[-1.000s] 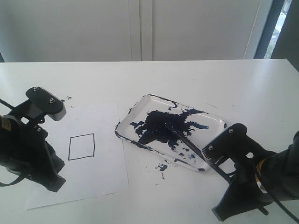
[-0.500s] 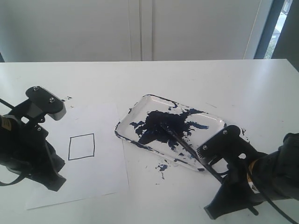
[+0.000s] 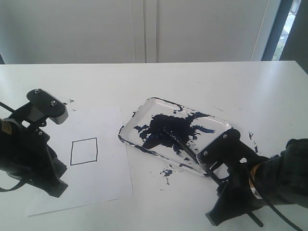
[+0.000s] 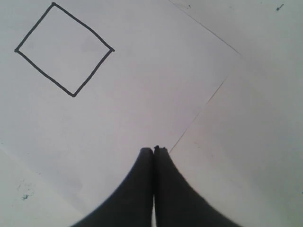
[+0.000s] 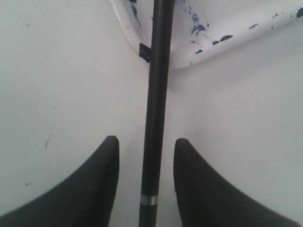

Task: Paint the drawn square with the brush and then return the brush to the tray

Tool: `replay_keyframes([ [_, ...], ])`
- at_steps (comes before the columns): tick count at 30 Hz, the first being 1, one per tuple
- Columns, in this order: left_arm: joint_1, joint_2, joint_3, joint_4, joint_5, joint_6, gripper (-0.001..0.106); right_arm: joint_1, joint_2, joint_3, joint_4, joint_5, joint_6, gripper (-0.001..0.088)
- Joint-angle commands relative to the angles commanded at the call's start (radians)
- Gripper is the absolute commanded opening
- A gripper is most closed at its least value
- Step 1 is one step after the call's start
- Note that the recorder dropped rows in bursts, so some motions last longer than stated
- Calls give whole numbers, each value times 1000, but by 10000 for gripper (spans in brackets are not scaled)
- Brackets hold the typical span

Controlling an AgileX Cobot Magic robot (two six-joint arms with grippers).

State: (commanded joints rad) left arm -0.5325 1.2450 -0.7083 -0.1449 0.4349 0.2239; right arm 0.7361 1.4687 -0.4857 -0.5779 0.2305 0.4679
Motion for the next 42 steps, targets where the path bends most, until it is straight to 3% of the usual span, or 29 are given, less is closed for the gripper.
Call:
replay_keyframes([
  [8, 0, 0, 0, 0, 5, 3, 0, 0, -14, 77, 0, -157, 26, 364],
  [21, 0, 0, 0, 0, 5, 3, 0, 0, -21, 90, -2, -117, 58, 350],
  [30, 0, 0, 0, 0, 5, 3, 0, 0, -21, 90, -2, -98, 58, 206],
  [36, 0, 0, 0, 0, 5, 3, 0, 0, -21, 90, -2, -81, 58, 0],
  [42, 0, 0, 0, 0, 1, 3, 0, 0, -69, 42, 4, 70, 71, 0],
])
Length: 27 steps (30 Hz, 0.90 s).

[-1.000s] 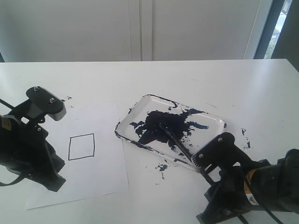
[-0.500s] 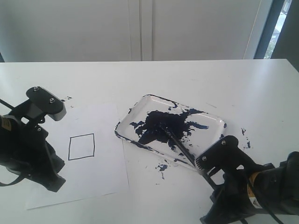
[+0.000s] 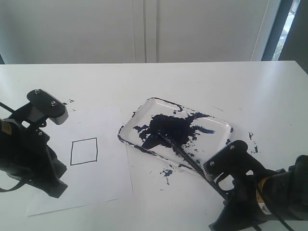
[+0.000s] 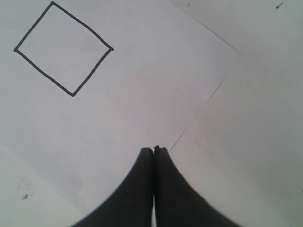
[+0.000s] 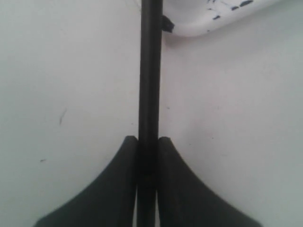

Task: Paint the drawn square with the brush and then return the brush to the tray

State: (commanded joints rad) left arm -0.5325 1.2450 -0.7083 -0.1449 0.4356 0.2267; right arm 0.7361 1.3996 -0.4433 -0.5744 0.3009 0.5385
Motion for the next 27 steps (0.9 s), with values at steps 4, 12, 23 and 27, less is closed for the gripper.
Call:
replay_keyframes([
  [4, 0, 0, 0, 0, 0, 0, 0, 0, -128, -52, 0, 134, 0, 0],
  [12, 0, 0, 0, 0, 2, 0, 0, 0, -290, -187, 271, 479, -430, 0],
  [23, 0, 0, 0, 19, 2, 16, 0, 0, -136, -187, 332, 408, -437, 0],
  [27, 0, 0, 0, 26, -4, 18, 0, 0, -96, -187, 280, 393, -383, 0],
])
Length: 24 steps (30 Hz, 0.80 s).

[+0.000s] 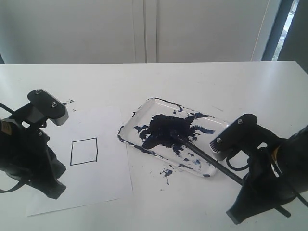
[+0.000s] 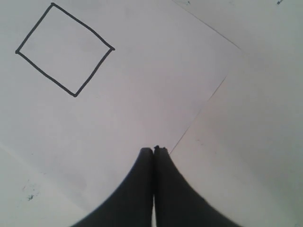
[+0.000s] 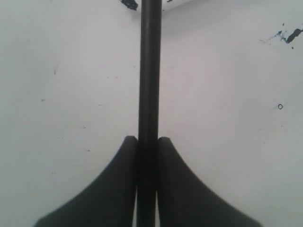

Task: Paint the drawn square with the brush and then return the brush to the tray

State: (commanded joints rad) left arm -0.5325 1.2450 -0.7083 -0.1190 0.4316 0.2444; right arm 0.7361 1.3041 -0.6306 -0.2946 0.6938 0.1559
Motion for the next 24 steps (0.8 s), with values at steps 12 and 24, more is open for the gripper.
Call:
replay_keyframes([
  [12, 0, 0, 0, 0, -19, 20, 0, 0, 38, -10, -89, -2, 83, 0],
  [24, 4, 0, -3, 0, -55, 21, 0, 0, -59, -83, 72, 25, -86, 0],
])
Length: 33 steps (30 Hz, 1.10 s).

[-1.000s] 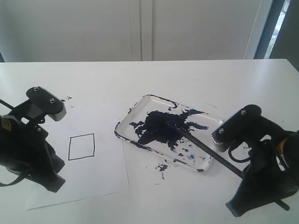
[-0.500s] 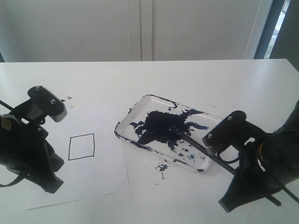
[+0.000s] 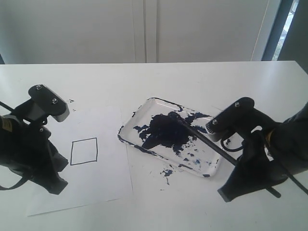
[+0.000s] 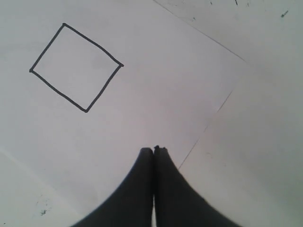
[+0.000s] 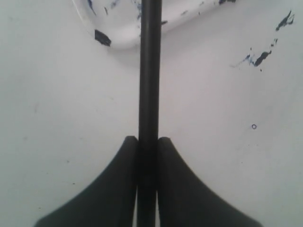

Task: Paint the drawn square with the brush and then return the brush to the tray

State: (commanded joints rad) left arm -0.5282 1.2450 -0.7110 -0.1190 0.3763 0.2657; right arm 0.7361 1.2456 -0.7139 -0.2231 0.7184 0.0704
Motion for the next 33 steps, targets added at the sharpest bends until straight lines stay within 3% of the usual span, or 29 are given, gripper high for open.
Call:
replay_keyframes([
  [3, 18, 0, 0, 2, -2, -8, 0, 0, -26, -16, 99, 38, -97, 0],
  [7, 63, 2, 0, 2, -43, -27, 30, 0, -55, -24, 118, 52, -120, 0],
  [16, 107, 41, 0, 0, -118, -125, 483, 0, -70, -24, 118, 43, -120, 0],
  [19, 96, 114, 0, -7, -128, -136, 478, 0, -70, -24, 118, 38, -120, 0],
  [25, 66, 253, -20, -8, -271, -135, 465, 0, -70, -24, 118, 38, -120, 0],
  [29, 62, 316, -89, -28, -242, -243, 465, 0, -70, -24, 118, 40, -120, 0],
  [33, 36, 321, -98, -36, -233, -266, 465, 0, -70, -24, 118, 33, -120, 0],
])
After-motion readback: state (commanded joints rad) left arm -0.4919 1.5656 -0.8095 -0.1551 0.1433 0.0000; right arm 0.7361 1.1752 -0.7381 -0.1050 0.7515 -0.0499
